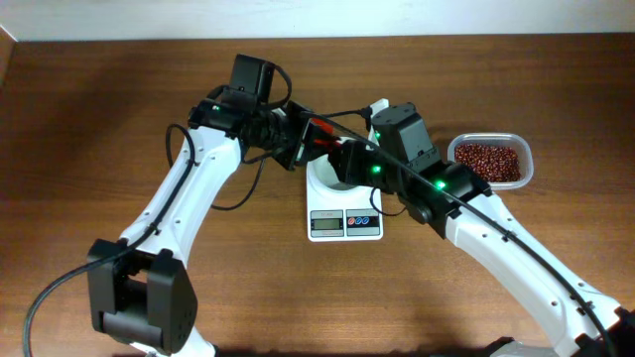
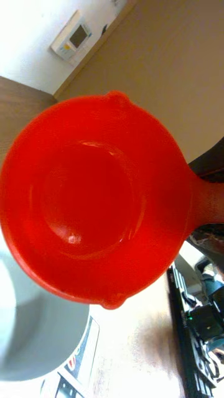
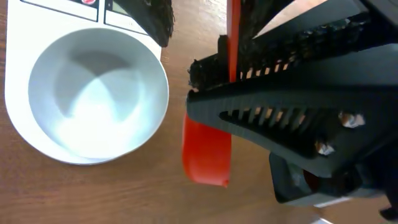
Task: Scoop item into bowl and weigh 50g on scale
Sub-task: 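Pass the red scoop from the left gripper to the right gripper, then carry the scoop with the right gripper to the bean container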
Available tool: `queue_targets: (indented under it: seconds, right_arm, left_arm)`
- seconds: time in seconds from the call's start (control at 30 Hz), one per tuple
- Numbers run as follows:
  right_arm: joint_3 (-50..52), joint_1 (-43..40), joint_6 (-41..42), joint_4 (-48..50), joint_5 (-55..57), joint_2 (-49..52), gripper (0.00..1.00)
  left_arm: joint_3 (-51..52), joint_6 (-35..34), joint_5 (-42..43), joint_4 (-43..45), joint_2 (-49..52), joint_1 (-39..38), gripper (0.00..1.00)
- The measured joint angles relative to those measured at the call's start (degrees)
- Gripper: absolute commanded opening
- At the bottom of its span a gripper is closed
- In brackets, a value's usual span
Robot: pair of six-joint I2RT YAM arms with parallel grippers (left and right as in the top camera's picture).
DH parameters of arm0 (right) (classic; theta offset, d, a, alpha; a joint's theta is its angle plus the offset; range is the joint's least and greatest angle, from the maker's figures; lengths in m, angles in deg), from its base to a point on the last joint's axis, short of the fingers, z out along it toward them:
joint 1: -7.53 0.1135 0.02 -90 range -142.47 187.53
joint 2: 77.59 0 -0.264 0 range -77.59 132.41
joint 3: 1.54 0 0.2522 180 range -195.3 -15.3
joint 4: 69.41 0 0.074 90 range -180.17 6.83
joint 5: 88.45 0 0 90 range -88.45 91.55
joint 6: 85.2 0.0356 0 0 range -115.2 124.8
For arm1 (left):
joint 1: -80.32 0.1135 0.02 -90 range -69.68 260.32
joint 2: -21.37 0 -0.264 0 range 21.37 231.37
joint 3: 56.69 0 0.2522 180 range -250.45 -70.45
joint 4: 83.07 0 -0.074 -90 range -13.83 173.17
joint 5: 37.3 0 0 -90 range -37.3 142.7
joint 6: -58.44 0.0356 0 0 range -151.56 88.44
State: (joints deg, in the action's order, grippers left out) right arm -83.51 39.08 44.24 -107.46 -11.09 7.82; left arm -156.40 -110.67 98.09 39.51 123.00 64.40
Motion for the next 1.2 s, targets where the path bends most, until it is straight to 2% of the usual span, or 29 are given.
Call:
queue_targets:
  seconds: [0.1,0.23,0.3,0.33,0.37,0.4,0.43,0.47,0.5,0.53,0.57,0.63,0.77,0.8,0.83,0.9,0.93,1.07,1.2]
  right_arm:
    - [0.00,-0.11,0.46,3.17,1.11,0.15,0.38]
    - [-0.04,-0.04,0.52,3.61,0.79,0.15,0.09]
    - [-0.07,0.00,0.76,3.78,0.61,0.15,0.13]
    - [-0.07,0.00,0.94,3.80,0.61,0.15,0.13]
    - [-0.07,0.00,0.81,3.78,0.61,0.15,0.04]
    - [-0.07,0.00,0.79,3.78,0.63,0.15,0.04]
    - [-0.07,0.00,0.26,3.85,0.63,0.15,0.04]
    - [-0.07,-0.13,-0.72,3.98,0.61,0.15,0.04]
    - [-0.07,-0.48,-1.20,3.98,0.20,0.15,0.04]
    - [-0.26,-1.64,-2.19,3.65,-1.49,0.15,0.04]
    - [-1.03,-3.89,-3.08,1.53,-3.93,0.28,0.04]
    - [-4.94,-7.69,-6.75,-7.74,-6.49,0.76,0.04]
    - [-24.02,-12.33,-15.08,-34.99,-4.85,1.95,0.04]
    - [-29.81,-15.08,-17.33,-41.62,-3.37,2.19,0.04]
    - [-36.54,-19.17,-20.87,-49.40,0.07,2.69,0.04]
    - [-43.30,-24.98,-25.22,-58.42,4.17,6.16,0.04]
    - [-44.78,-30.14,-29.09,-61.00,5.79,9.57,0.04]
    - [-44.98,-40.54,-38.05,-62.71,7.69,22.80,0.04]
    - [-44.98,-43.56,-45.77,-61.61,7.93,33.27,0.04]
  left_arm:
    - [0.00,0.24,-0.22,-0.39,0.00,-0.02,0.00]
    - [0.00,0.24,-0.15,-0.42,0.00,-0.13,0.00]
    - [0.00,0.22,0.04,-0.37,0.00,-0.24,0.00]
    - [0.00,0.22,0.07,-0.33,0.00,-0.24,0.00]
    - [0.00,0.22,0.15,-0.35,0.00,-0.24,0.00]
    - [0.00,0.22,0.22,-0.35,0.00,-0.24,0.03]
    - [0.00,0.24,0.22,-0.35,0.00,-0.24,0.14]
    - [0.00,0.24,0.22,-0.24,0.00,-0.24,0.30]
    - [0.00,0.46,0.24,-0.09,0.00,-0.24,0.37]
    - [0.00,1.97,0.11,-0.24,0.00,-0.33,0.59]
    - [0.00,5.14,-0.39,0.11,0.00,-0.72,0.73]
    - [-0.04,10.86,-3.69,-0.35,0.00,-1.03,0.87]
    - [-0.04,21.88,-9.14,3.56,-0.02,-0.74,0.90]
    - [-0.04,24.92,-9.49,3.76,-0.02,-0.39,0.95]
    - [-0.04,31.12,-10.01,3.89,-0.02,-0.02,0.98]
    - [-0.04,40.22,-10.08,3.43,-0.02,0.04,0.98]
    - [-0.04,47.10,-10.03,2.93,-0.02,0.04,0.98]
    - [-0.04,61.57,-10.08,-2.32,-0.02,0.02,0.99]
    - [-0.04,72.13,-10.08,-4.28,-0.04,0.02,0.99]
